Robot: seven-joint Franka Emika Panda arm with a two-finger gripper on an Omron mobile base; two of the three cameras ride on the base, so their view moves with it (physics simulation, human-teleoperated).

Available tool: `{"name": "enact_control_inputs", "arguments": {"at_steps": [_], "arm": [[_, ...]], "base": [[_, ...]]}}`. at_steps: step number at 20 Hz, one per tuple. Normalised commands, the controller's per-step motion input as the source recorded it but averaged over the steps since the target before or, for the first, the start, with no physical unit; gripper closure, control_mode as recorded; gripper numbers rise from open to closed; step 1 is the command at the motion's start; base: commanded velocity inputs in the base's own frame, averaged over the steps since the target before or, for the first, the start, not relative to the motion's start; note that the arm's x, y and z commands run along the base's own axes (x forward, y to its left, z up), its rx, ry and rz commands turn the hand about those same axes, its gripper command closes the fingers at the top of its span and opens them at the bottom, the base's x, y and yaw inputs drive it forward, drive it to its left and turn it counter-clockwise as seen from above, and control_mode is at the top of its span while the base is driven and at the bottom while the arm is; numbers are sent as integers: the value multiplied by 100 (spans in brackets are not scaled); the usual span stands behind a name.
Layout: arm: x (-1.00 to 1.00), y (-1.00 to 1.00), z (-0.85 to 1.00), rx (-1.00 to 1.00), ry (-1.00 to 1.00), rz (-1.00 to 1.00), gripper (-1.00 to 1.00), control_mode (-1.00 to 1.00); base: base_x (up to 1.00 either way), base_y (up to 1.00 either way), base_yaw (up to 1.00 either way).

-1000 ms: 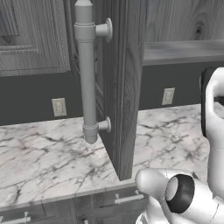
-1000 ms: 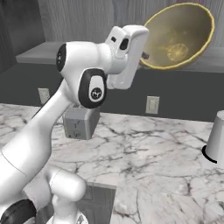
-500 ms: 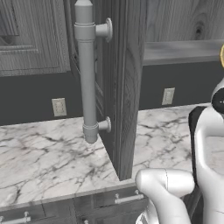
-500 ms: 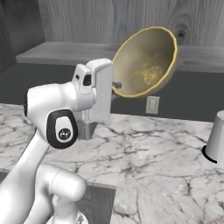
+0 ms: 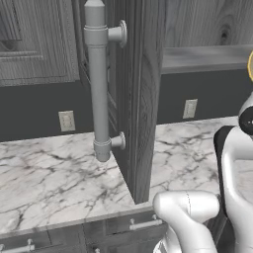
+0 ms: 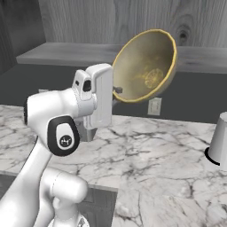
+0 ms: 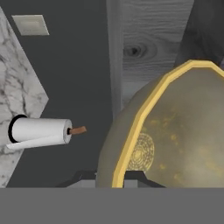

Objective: Pick both bowls and place them on the counter. Then place the banana in one bowl and place the eggplant in the other bowl.

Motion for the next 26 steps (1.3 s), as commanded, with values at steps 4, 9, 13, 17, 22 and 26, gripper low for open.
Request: {"name": "enact_control_inputs", "arguments": {"at_steps": [4,9,13,17,22,26], "arm": [[-13,3,-3,0,0,0,100,-100],[0,0,0,0,0,0,100,100],[0,0,0,0,0,0,100,100],[0,0,0,0,0,0,100,100],[0,0,0,0,0,0,100,100],[0,0,0,0,0,0,100,100]], "base": [[0,0,0],[-49,4,-8],[-51,27,-14],[-46,49,-17],[-46,45,-16],[-56,9,-10]]}}
